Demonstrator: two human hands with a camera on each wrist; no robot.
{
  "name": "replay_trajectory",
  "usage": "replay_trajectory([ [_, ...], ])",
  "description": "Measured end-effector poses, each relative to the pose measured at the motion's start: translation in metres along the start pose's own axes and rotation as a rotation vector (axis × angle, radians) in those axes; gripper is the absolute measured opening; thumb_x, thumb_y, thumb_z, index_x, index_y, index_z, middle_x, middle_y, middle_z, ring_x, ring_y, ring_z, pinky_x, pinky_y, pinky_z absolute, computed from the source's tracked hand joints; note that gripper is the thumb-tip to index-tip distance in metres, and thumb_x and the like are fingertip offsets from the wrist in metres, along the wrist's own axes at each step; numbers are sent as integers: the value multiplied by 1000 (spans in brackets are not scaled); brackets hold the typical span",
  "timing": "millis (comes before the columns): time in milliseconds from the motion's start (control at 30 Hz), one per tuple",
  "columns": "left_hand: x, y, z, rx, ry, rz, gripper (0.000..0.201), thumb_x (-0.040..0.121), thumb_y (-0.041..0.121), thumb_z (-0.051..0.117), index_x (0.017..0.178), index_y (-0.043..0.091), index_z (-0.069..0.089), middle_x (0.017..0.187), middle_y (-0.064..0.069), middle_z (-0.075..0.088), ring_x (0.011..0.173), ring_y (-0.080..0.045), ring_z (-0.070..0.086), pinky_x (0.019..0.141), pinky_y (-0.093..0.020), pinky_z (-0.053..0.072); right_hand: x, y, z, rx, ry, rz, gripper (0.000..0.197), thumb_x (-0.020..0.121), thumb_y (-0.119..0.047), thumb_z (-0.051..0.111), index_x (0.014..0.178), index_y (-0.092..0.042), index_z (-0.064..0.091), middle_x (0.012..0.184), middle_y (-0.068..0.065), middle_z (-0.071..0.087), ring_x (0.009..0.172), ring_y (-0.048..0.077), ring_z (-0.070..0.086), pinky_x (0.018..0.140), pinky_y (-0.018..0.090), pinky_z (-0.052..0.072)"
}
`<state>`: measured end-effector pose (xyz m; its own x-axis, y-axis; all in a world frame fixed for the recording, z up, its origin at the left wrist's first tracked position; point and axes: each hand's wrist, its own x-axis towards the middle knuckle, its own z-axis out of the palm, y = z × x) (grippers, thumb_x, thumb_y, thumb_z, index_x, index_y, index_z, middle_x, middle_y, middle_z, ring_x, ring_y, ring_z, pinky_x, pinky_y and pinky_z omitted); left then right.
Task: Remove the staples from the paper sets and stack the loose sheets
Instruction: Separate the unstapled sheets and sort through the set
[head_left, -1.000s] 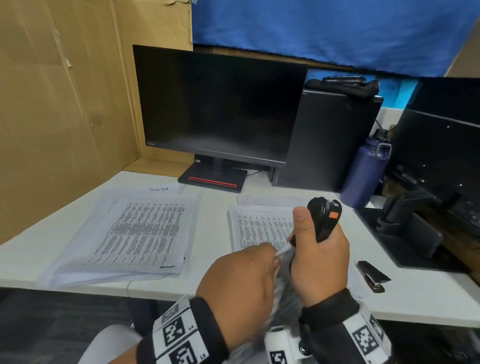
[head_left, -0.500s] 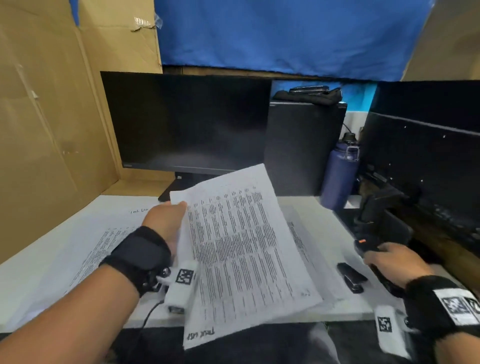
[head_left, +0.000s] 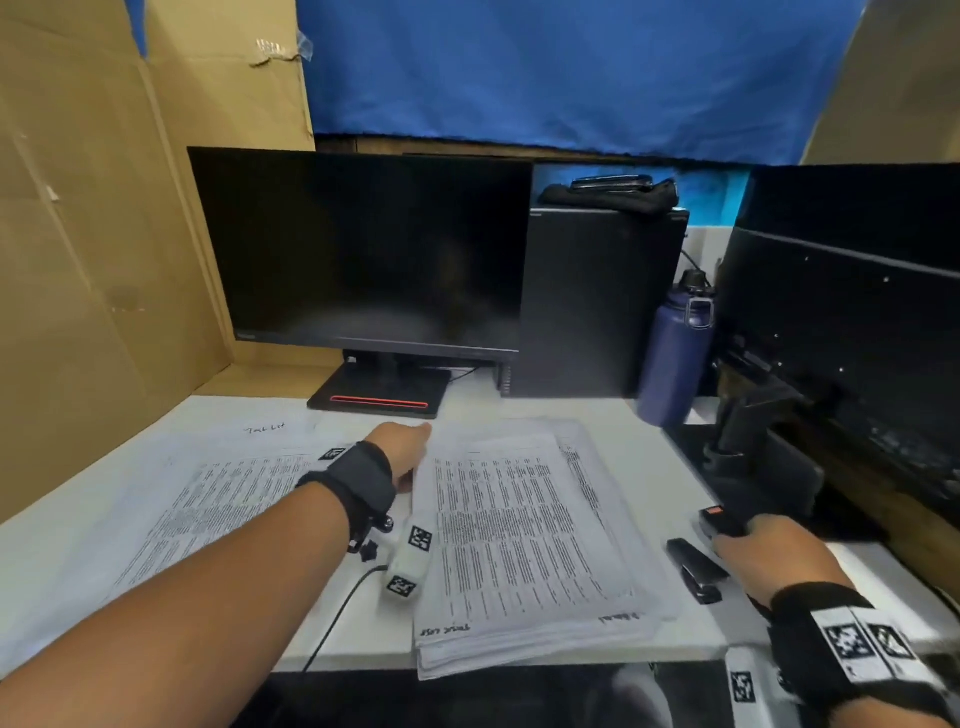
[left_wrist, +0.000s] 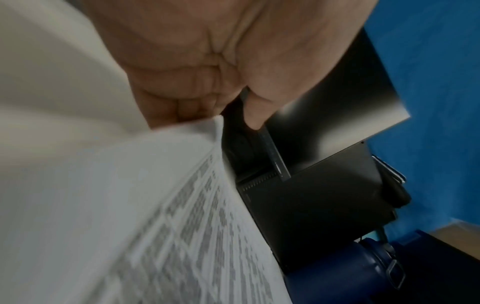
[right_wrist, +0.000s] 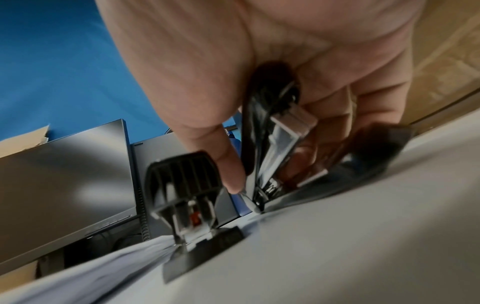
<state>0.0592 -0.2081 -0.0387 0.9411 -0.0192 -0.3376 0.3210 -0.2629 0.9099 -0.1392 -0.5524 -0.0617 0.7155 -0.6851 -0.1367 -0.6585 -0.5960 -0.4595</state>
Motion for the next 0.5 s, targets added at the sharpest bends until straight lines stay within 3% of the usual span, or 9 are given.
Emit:
replay_trajectory([
  [100,-6,9,-35,203,10,38,34,104,36,56,112,3,63,104,-12,70,93,-27,66,86,-36,56,-2,-7,-4,-25,1,18,52,86,-59,52,110,-14,63,97,11,67,92,31,62,89,42,50],
  [200,-8,5,-99,881,134,128,38,102,43,54,99,8,69,102,-11,71,87,-25,60,80,-31,48,-7,-20,-11,-66,97,11,60,77,-64,50,123,-25,57,114,12,62,104,37,58,95,48,50],
  [300,-22,-11,-164,1392,275,67,43,98,52,53,104,13,70,112,-7,73,91,-23,63,79,-29,48,-25,-45,-15,-11,181,-129,60,81,-63,51,130,-28,56,125,14,58,112,39,55,97,52,49],
  [367,-30,-27,-199,1499,287,-54,46,94,60,57,94,16,67,100,-1,72,87,-19,64,73,-26,48,-43,-63,-13,60,161,-238,58,82,-64,53,129,-30,56,129,9,59,116,36,55,98,53,49],
  [433,-34,-42,-220,1442,264,-163,53,88,69,60,80,16,61,82,4,65,78,-16,63,66,-25,46,-60,-77,-6,93,87,-336,52,83,-66,56,126,-36,57,128,1,59,116,29,56,100,53,47],
  [500,-34,-54,-231,1348,269,-187,55,85,69,64,77,15,61,76,4,63,73,-15,61,61,-25,44,-74,-88,5,82,28,-420,49,79,-69,56,120,-41,58,123,-7,59,111,24,57,100,50,47],
])
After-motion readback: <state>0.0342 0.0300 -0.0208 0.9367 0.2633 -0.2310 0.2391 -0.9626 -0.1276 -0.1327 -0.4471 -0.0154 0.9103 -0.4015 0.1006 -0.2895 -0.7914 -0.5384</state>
